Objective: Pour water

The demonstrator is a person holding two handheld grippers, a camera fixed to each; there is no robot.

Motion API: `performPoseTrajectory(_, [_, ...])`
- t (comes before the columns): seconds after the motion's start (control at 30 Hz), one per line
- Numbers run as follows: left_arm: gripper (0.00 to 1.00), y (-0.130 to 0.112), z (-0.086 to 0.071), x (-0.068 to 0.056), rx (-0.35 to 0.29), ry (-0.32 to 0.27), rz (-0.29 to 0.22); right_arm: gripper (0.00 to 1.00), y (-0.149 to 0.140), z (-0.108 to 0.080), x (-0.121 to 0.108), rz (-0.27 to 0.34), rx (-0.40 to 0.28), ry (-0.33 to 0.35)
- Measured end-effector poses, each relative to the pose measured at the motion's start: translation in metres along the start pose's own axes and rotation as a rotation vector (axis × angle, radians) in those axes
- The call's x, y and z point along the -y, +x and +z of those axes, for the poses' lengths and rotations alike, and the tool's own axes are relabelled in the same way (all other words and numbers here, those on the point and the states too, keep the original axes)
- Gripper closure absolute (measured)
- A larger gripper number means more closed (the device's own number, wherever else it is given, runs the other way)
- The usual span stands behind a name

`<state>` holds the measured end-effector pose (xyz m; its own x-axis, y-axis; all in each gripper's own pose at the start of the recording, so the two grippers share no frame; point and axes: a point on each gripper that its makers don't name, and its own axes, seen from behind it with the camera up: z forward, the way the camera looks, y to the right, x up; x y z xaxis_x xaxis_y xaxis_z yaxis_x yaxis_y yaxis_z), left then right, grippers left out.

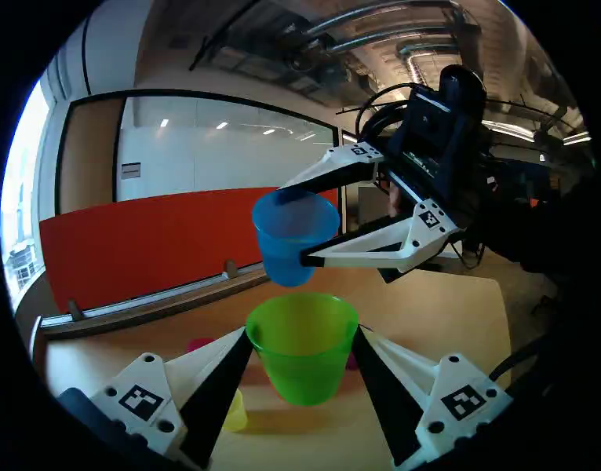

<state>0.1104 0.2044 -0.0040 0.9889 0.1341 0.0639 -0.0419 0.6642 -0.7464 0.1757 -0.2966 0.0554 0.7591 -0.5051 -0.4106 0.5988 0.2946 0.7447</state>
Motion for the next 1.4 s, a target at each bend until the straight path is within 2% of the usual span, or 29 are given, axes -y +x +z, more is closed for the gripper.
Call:
performPoseTrajectory(0.6, [0.13,0.002,-0.002,-0.002,-0.007,-0.002,0.0,0.07,0.011,0.01,0.003,-0.095,0.004,0.01])
performPoseTrajectory(1.4, [0.13,0.004,-0.001,-0.004,-0.012,-0.004,0.001,0.07,0.02,0.013,0.003,-0.217,0.008,0.009])
